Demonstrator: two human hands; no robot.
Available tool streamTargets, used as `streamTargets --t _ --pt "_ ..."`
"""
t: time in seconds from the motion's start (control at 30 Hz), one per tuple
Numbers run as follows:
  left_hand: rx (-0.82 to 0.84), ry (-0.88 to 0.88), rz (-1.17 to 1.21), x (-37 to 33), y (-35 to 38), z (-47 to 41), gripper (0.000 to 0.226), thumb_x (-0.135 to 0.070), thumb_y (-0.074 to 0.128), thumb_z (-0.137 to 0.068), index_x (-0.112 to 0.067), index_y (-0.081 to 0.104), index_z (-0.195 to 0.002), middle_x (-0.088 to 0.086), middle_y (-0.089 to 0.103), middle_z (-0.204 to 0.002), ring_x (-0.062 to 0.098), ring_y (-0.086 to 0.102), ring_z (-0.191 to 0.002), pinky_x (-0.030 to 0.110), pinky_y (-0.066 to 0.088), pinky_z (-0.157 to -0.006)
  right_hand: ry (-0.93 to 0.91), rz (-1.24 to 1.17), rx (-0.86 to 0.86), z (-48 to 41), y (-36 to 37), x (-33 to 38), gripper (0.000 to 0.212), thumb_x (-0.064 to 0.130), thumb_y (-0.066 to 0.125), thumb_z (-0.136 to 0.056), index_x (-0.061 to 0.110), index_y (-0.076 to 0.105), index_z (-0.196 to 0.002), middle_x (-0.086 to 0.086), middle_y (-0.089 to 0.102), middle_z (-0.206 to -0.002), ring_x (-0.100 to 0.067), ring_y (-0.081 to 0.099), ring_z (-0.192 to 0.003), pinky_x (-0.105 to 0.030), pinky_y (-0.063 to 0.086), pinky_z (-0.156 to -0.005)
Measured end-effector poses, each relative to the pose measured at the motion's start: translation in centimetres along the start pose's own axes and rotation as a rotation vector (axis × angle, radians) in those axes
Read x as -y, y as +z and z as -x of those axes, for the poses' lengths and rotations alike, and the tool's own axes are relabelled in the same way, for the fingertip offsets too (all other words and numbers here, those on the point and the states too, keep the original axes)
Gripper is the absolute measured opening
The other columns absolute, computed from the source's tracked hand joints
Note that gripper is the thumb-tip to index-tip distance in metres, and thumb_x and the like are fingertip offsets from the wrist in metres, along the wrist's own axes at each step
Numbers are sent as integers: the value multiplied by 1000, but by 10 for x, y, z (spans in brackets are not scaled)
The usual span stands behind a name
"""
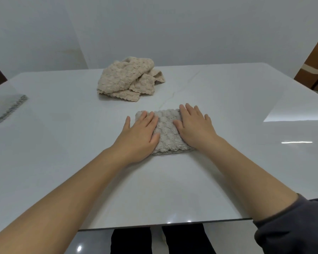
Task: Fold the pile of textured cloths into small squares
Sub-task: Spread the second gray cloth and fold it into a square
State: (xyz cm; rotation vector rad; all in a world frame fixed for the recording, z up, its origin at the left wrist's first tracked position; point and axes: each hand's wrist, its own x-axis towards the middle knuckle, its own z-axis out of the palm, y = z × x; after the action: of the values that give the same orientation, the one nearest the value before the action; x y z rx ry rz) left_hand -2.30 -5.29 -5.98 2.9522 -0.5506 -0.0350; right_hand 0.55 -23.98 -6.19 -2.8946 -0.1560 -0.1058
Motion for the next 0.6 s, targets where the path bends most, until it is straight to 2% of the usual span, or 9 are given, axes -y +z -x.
streamTargets --t 0.07,0.13,0.27,0.37,0.47,0.53,0.6 --pt "-14 -1 42 1 -4 0 57 -38 20 -103 -19 6 -156 -6 -1 -163 8 -9 -148 45 -8 -120 2 -53 14 -1 -6 -1 57 39 21 -105 13 10 -155 -2 4 -164 -25 -2 -150 -52 6 -119" --pt "-87 -36 153 7 -12 -7 56 -35 24 -103 -20 12 -155 -6 6 -163 9 -2 -149 44 -4 -120 -17 -95 -12 -2 -16 2 56 35 18 -106 11 8 -155 -2 1 -164 -22 -5 -151 -51 1 -120" --pt "-158 -198 498 25 -24 -30 53 -29 36 -102 -18 25 -153 1 32 -156 18 29 -142 34 21 -115 -54 -108 50 -7 -14 16 59 39 15 -105 12 2 -156 -2 -5 -164 -23 -8 -150 -54 -2 -119" --pt "-175 -234 600 35 -19 -33 47 -26 45 -99 -22 41 -145 -1 52 -138 16 47 -125 25 35 -100 -84 -49 146 -8 4 23 62 47 14 -103 17 3 -156 0 -5 -164 -24 -10 -150 -58 -4 -117" --pt "-245 -247 690 42 -18 -23 34 -20 53 -95 -24 56 -128 -10 62 -101 15 60 -96 15 43 -77 -119 -44 137 -10 5 17 62 51 15 -103 21 4 -156 1 -5 -164 -23 -10 -150 -59 -6 -117" --pt "-247 -255 757 48 -20 -12 27 -16 58 -92 -25 59 -118 -9 63 -90 16 62 -85 20 46 -75 -148 23 98 -12 -4 13 61 49 21 -103 24 6 -156 -1 -3 -164 -25 -8 -150 -60 -4 -116" --pt "-207 -271 782 51 -24 4 27 -16 61 -91 -20 61 -117 -3 64 -90 16 64 -78 24 49 -73 -142 108 78 -15 -12 13 57 41 28 -104 23 11 -155 -4 2 -164 -28 -3 -150 -62 -1 -116"
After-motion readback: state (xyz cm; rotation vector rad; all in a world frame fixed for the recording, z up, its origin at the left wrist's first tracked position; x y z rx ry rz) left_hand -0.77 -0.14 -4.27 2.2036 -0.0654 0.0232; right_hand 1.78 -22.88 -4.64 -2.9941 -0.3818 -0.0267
